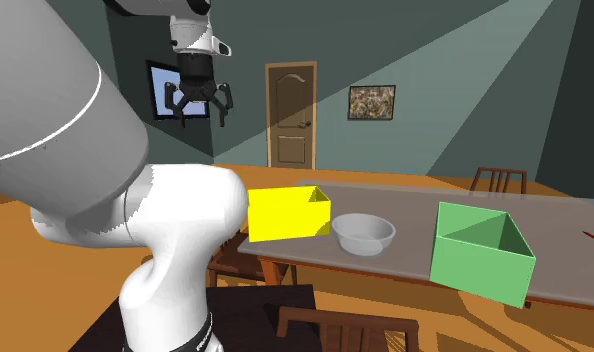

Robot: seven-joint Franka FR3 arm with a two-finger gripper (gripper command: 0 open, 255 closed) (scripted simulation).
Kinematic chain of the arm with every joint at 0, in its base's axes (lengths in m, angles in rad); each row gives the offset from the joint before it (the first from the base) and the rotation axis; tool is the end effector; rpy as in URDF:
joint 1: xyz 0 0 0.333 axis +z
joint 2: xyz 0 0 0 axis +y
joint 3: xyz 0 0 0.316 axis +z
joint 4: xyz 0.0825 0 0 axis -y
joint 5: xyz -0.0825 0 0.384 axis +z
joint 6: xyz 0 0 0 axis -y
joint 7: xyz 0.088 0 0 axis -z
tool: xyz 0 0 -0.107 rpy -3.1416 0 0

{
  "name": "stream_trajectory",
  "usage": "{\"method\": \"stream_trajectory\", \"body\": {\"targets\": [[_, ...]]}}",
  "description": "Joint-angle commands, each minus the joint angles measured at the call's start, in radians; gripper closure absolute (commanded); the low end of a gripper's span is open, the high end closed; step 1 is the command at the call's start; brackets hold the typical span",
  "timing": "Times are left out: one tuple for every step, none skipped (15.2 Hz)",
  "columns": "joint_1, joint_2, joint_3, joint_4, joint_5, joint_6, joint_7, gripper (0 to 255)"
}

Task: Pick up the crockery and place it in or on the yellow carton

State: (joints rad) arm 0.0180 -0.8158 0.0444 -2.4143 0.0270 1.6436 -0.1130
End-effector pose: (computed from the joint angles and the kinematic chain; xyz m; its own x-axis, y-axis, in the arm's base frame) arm 0.3045 0.0254 0.5782 0.9861 0.1602 0.0437 0.1599 -0.9871 0.0103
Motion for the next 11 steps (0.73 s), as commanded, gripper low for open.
{"method": "stream_trajectory", "body": {"targets": [[0.0,0.0,0.0,0.0,0.0,0.0,0.0,0],[-0.006,-0.004,-0.01,-0.03,-0.014,0.03,-0.015,0],[-0.012,-0.006,-0.02,-0.058,-0.027,0.06,-0.029,0],[-0.018,-0.007,-0.03,-0.086,-0.042,0.091,-0.043,0],[-0.025,-0.007,-0.041,-0.112,-0.056,0.122,-0.057,0],[-0.032,-0.005,-0.052,-0.138,-0.071,0.155,-0.071,0],[-0.04,-0.001,-0.064,-0.162,-0.085,0.188,-0.085,0],[-0.048,0.005,-0.075,-0.185,-0.101,0.222,-0.098,0],[-0.057,0.012,-0.087,-0.206,-0.116,0.256,-0.112,0],[-0.066,0.022,-0.1,-0.227,-0.132,0.292,-0.125,0],[-0.075,0.033,-0.112,-0.246,-0.147,0.328,-0.138,0]]}}
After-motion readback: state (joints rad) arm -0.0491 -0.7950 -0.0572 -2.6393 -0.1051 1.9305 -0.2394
